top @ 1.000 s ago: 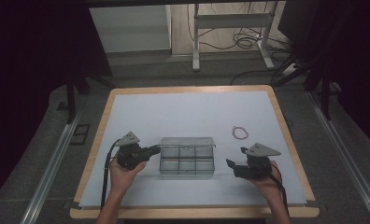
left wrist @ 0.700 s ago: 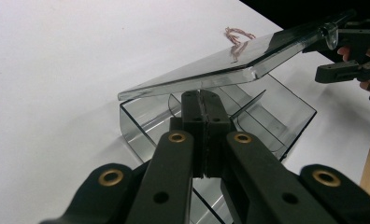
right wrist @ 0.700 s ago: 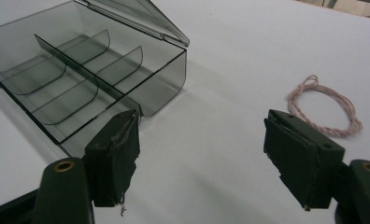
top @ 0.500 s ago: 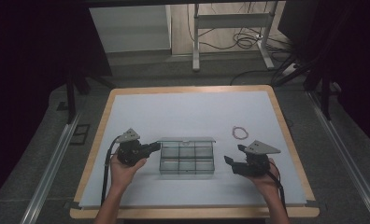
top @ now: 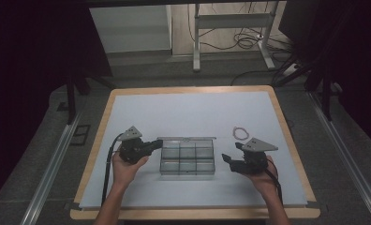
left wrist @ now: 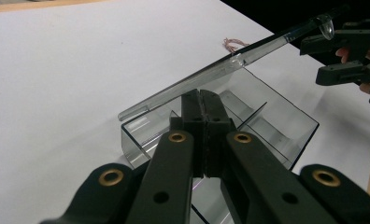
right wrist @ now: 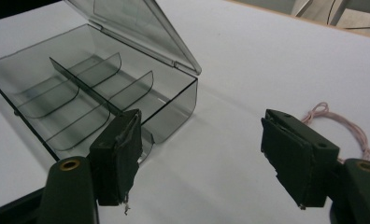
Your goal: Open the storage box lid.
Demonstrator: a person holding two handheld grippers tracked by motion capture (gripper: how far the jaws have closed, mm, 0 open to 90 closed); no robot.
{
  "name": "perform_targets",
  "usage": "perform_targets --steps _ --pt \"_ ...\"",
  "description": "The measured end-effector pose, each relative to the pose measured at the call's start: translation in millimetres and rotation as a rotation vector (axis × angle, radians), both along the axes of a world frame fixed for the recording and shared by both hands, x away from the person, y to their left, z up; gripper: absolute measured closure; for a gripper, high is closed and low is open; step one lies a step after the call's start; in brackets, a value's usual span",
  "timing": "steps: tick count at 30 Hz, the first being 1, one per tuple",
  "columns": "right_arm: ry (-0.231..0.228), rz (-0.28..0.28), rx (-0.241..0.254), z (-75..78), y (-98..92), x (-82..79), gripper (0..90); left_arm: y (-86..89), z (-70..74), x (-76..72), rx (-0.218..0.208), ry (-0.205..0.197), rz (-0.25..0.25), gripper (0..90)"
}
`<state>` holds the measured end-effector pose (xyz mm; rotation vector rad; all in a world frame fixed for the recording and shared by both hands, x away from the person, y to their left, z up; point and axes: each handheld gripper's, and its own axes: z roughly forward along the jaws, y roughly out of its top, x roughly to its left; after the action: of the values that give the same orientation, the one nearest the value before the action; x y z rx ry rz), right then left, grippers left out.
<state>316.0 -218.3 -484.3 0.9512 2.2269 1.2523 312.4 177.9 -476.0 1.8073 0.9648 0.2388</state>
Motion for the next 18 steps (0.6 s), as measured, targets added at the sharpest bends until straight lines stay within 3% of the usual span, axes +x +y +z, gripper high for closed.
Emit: perform_targets --steps 18 --pt "-0.022 0.030 0.045 9.1 4.6 6.4 31.7 2.5 1.3 0.5 -0.017 -0.008 0.010 90.0"
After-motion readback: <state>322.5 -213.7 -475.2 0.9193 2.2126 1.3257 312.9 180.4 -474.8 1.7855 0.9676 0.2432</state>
